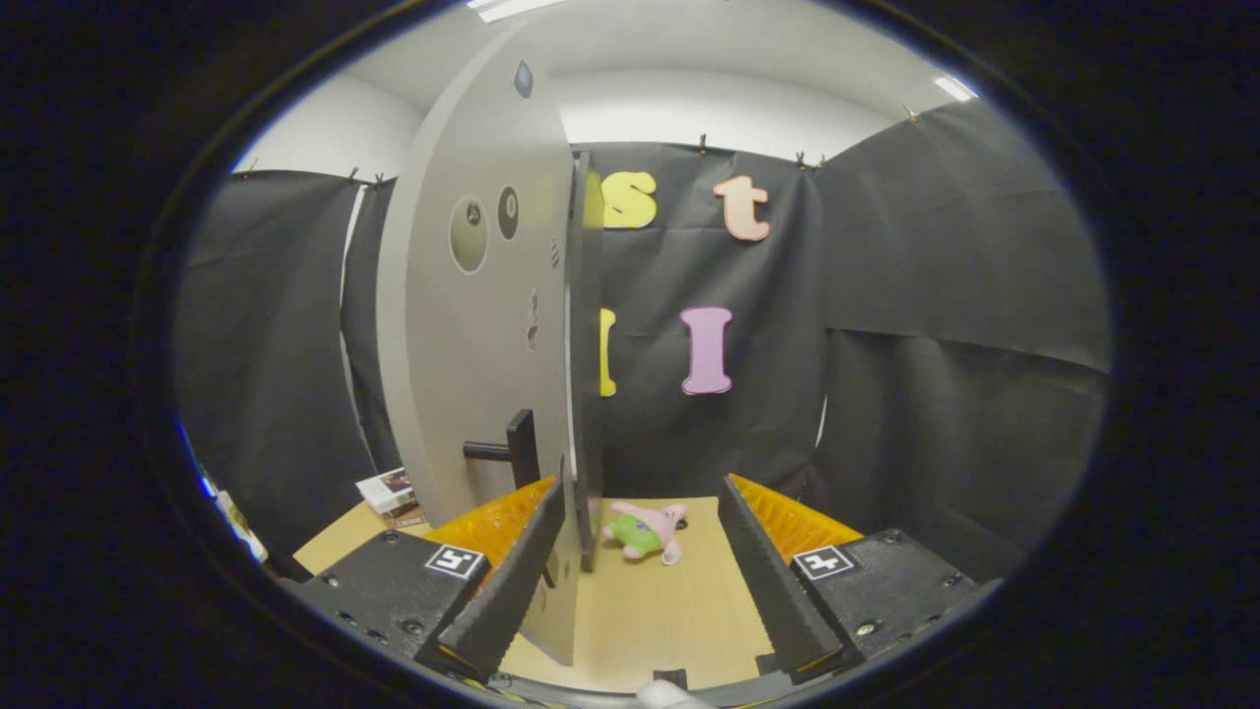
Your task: Open the shoe cabinet door, grab the shoes and put them into the shoe cabinet, then close the shoe cabinet door.
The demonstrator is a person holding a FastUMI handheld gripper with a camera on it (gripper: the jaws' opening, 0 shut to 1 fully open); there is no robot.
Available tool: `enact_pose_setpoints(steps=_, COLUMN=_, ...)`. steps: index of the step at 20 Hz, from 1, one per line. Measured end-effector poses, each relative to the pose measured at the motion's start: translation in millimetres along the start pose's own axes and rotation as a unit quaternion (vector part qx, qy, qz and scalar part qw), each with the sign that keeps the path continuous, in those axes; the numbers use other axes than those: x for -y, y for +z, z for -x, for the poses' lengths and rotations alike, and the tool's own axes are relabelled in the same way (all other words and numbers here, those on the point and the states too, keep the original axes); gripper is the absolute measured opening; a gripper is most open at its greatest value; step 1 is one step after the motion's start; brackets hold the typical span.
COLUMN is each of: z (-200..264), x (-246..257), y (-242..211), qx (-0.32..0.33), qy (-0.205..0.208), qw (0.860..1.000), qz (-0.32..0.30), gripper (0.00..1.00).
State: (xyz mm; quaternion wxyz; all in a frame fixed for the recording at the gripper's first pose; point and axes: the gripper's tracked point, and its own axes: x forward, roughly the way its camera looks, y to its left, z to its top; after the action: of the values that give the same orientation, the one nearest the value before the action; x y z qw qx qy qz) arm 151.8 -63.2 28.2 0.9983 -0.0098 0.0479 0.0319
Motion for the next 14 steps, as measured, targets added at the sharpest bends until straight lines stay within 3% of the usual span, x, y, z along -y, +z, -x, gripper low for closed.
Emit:
enact_pose_setpoints(steps=3, z=-4, x=-8, y=0, qx=0.001, qy=0.017, qw=1.0, qz=-0.008, gripper=0.97)
enact_pose_setpoints(steps=9, z=1, x=-20, y=5, qx=0.013, qy=-0.014, qw=0.999, qz=0.026, gripper=0.94)
enact_pose_setpoints(steps=14, z=3, x=-52, y=4, qx=0.003, qy=-0.005, qw=1.0, qz=-0.002, gripper=0.94)
